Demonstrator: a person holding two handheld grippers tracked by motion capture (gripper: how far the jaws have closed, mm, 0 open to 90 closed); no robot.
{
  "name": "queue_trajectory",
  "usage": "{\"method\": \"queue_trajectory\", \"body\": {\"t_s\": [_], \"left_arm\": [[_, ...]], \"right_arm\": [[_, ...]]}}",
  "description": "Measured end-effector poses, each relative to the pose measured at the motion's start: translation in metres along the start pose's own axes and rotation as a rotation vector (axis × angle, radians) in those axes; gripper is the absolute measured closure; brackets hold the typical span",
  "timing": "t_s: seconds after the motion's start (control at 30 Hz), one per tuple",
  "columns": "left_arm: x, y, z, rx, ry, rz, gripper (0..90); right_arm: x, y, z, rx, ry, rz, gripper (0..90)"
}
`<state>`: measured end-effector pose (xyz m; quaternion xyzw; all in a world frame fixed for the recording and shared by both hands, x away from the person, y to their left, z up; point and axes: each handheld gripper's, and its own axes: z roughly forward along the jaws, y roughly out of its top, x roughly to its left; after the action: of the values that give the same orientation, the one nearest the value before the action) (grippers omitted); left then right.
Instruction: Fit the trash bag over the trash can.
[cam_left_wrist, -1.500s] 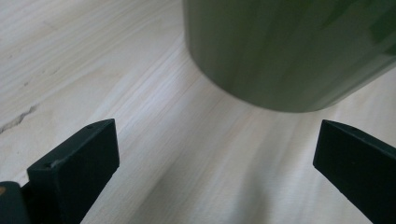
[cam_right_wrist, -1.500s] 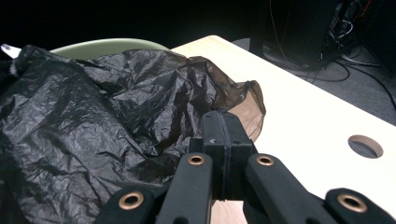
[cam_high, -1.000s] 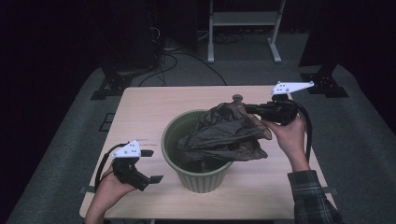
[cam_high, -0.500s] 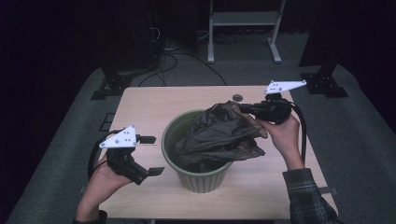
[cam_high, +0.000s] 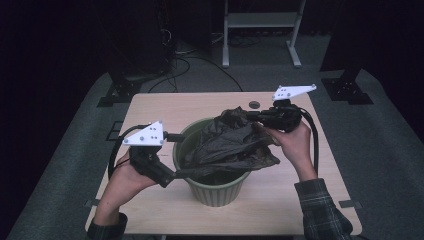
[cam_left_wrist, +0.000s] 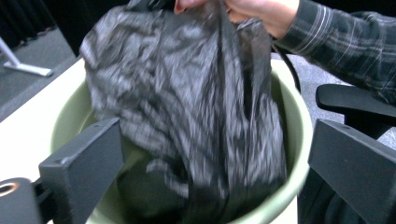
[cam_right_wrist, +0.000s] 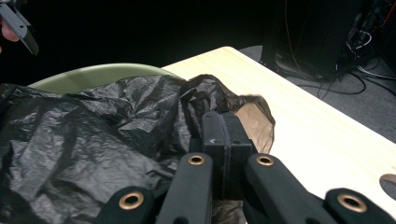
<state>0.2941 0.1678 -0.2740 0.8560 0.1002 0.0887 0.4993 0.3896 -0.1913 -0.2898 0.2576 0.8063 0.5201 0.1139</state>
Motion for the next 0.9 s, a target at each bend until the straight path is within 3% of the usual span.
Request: {"method": "queue_trajectory", "body": {"t_s": [0.47, 0.73, 0.83, 0.9], "left_arm": [[0.012, 0.034, 0.049, 0.027, -0.062, 0.020, 8.0], [0.016, 0.040, 0.071, 0.087, -0.055, 0.030, 15.2], [0.016, 0.039, 0.077, 0.117, -0.063, 0.044, 26.1], [0.016, 0.038, 0.080, 0.140, -0.071, 0.057, 38.8]], "right_arm": [[0.001, 0.000, 0.004, 0.004, 0.011, -0.001, 89.9], [-0.001, -0.003, -0.001, -0.004, 0.010, 0.004, 89.9], [-0.002, -0.006, -0.004, -0.011, 0.007, 0.007, 89.8], [-0.002, -0.007, -0.007, -0.013, 0.007, 0.012, 89.0]]}}
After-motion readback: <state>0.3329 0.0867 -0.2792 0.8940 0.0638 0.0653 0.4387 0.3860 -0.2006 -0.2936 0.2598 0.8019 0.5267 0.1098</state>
